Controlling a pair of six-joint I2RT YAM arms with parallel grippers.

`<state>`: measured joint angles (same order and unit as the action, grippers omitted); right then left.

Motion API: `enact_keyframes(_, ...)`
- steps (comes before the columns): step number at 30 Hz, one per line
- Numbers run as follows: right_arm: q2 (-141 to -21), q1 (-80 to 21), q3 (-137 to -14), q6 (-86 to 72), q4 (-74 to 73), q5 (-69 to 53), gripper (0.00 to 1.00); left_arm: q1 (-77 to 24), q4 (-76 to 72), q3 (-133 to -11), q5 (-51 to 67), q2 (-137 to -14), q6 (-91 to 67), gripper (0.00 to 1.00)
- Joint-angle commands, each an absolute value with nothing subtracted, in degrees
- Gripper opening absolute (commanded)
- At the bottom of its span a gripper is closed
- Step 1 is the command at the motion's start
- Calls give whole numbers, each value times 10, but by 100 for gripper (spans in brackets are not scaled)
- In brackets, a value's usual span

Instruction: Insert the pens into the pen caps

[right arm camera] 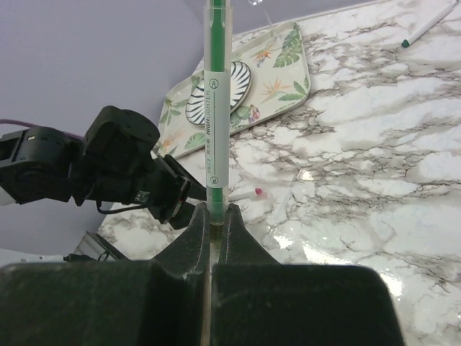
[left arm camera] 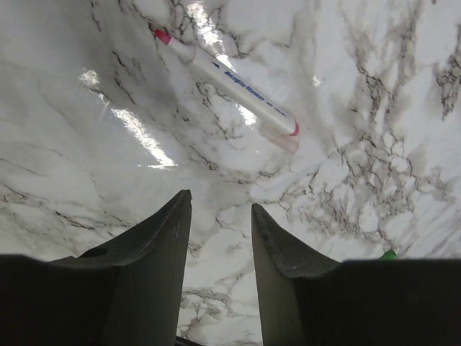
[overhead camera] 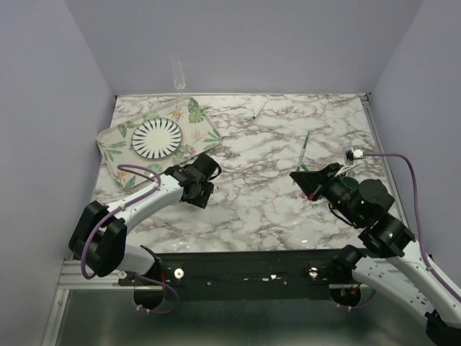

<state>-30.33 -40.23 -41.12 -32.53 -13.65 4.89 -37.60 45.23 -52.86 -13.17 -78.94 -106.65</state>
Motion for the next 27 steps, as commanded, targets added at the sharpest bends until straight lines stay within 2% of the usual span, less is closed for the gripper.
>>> enact_keyframes(1, -301, -405, -412, -318, -157, 48, 1, -369, 435, -548, -94, -831, -1193, 47)
enact_keyframes(8, -295, -404, -417, -315, -169, 50, 1, -360, 442, -630, -66, -940, -1189, 45)
enact_keyframes(27, -274, -405, -419, -293, -189, 82, 1, -336, 475, -702, -43, -1048, -1172, 45)
